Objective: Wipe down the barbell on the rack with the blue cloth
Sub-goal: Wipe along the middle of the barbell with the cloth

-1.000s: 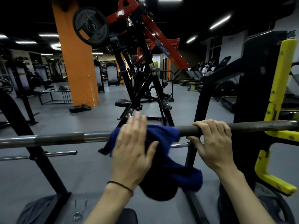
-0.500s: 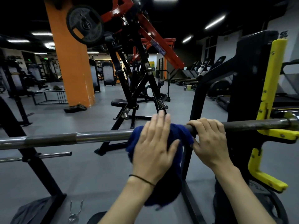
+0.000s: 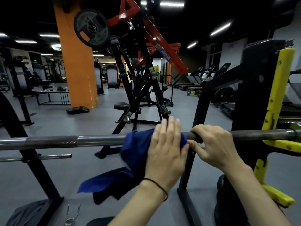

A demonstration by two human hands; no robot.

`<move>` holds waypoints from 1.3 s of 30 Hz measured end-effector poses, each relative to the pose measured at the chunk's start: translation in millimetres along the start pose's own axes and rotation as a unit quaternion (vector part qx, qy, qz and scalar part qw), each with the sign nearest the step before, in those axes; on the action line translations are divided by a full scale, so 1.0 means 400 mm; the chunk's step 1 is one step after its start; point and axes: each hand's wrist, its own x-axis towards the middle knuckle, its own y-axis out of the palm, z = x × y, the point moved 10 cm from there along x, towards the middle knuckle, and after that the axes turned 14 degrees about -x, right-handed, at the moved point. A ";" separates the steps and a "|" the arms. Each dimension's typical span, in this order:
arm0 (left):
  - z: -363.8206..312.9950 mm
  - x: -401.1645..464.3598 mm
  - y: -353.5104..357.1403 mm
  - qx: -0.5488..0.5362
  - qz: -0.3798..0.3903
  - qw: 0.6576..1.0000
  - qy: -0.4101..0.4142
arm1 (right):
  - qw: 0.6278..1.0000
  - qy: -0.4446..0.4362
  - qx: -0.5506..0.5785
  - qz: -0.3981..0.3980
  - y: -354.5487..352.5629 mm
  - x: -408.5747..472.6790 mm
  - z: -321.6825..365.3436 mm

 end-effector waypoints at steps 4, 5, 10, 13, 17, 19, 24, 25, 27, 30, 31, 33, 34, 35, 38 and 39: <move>0.038 -0.017 -0.020 0.019 0.041 0.998 0.045 | 1.000 0.022 -0.010 0.010 0.005 -0.053 -0.036; 0.076 -0.034 -0.036 0.027 0.047 0.998 0.044 | 0.999 0.026 -0.015 0.012 0.006 -0.067 -0.043; 0.148 -0.061 -0.081 0.053 -0.008 0.998 -0.025 | 0.997 0.071 -0.020 -0.005 0.005 -0.065 -0.026; 0.047 -0.021 -0.024 -0.003 -0.018 0.999 -0.027 | 0.996 0.079 -0.018 -0.025 0.004 -0.064 -0.017; -0.028 0.000 0.025 -0.010 0.018 0.999 0.039 | 0.996 0.066 -0.034 -0.046 0.007 -0.067 -0.025; 0.018 -0.016 0.003 -0.007 0.029 0.999 0.028 | 0.996 0.050 -0.043 -0.056 0.007 -0.062 -0.024; 0.199 -0.083 -0.111 0.031 -0.001 0.998 -0.057 | 0.996 0.035 -0.038 -0.075 -0.003 -0.048 -0.030; 0.216 -0.091 -0.123 0.038 -0.006 0.997 -0.067 | 0.996 0.033 -0.031 -0.075 -0.002 -0.046 -0.030; 0.225 -0.088 -0.126 0.040 -0.014 0.995 -0.088 | 0.998 0.024 -0.020 -0.063 0.001 -0.035 -0.033; 0.164 -0.039 -0.092 0.021 -0.022 0.996 -0.087 | 0.999 0.031 0.003 0.012 0.018 -0.003 -0.058; 0.124 -0.018 -0.071 0.013 -0.019 0.997 -0.069 | 0.998 0.041 0.015 0.046 0.028 0.005 -0.069; 0.038 0.014 -0.022 0.004 -0.003 1.000 -0.029 | 0.996 0.056 0.027 0.070 0.032 0.008 -0.079; 0.005 0.022 -0.002 0.001 0.007 1.000 -0.013 | 0.996 0.059 0.031 0.059 0.023 0.007 -0.078; -0.015 0.025 0.009 -0.003 0.015 1.000 0.000 | 0.997 0.058 0.035 0.043 0.014 0.003 -0.075; 0.016 0.011 -0.008 0.001 0.029 0.999 0.016 | 0.998 0.044 0.034 0.023 0.003 -0.018 -0.075; 0.046 0.000 -0.025 0.007 0.029 0.999 0.014 | 0.998 0.038 0.027 0.028 0.006 -0.027 -0.078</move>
